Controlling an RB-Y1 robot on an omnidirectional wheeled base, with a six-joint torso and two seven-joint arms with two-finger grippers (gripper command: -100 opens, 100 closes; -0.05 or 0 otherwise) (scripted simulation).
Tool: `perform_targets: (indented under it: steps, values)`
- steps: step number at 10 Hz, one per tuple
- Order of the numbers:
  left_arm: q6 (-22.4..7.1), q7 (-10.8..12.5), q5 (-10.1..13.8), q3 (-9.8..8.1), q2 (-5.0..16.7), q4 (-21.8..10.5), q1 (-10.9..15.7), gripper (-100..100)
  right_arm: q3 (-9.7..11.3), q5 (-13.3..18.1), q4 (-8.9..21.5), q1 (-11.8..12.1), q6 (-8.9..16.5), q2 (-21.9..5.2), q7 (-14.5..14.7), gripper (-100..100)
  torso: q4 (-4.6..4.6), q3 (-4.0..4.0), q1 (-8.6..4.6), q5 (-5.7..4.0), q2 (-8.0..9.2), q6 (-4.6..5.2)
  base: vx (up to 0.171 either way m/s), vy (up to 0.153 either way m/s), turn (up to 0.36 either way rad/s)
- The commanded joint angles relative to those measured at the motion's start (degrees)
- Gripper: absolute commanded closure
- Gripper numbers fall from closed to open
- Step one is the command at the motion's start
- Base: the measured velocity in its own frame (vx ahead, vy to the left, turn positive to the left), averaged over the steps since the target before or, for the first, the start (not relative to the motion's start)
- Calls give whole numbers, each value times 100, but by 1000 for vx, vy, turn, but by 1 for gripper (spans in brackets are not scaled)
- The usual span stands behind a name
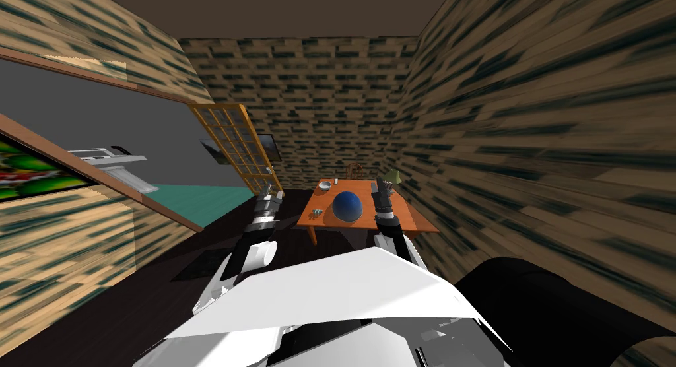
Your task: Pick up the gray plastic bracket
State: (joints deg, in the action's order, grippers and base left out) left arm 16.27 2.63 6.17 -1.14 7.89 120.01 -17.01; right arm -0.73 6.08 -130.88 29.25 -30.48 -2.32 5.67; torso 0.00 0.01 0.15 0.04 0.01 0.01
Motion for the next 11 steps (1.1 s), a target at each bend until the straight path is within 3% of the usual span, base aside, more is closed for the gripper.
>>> perform_targets:
  steps: [1, 2, 5, 6, 8, 9, 10, 11]
  values:
    - [-149, -9, 47, -8, 4, -164, 55, -100, 0, 0, 0, 0, 0, 0, 0, 0, 0, 0, 0, 0, 0, 0, -6, 28, -27]
    - [-393, -9, 155, -65, 29, -374, 251, -100, 0, 0, 0, 0, 0, 0, 0, 0, 0, 0, -3, -1, 0, -1, -8, 30, -53]
    - [-681, -9, 261, -125, 50, -795, 456, -100, 0, 0, 0, 0, 0, 0, 0, 0, 0, 1, 0, 0, 1, 0, -14, 32, -38]
    - [-933, -9, 364, -187, 70, -974, 668, -100, 0, 0, 0, 0, 0, 0, 0, 0, 0, 0, -3, -1, 0, -1, -14, 39, -82]
    - [-961, -9, 364, -187, 70, -1138, 668, -100, 0, 0, 0, 0, 0, 0, 0, 0, 0, 1, -2, 0, 1, -2, -8, 23, -10]
    - [-1248, -10, 463, -251, 88, -1390, 888, -100, 0, 0, 0, 0, 0, 0, 0, 0, 0, 0, -9, -2, -1, -2, -6, 24, -80]
    - [-1248, -10, 463, -251, 88, -1499, 888, -100, 0, 0, 0, 0, 0, 0, 0, 0, 0, -1, -6, -2, -2, 0, -10, 29, -49]
    - [-1480, -11, 556, -315, 108, -1701, 1115, -100, 0, 0, 0, 0, 0, 0, 0, 0, 0, 0, -5, -1, -1, -2, -22, 39, -92]
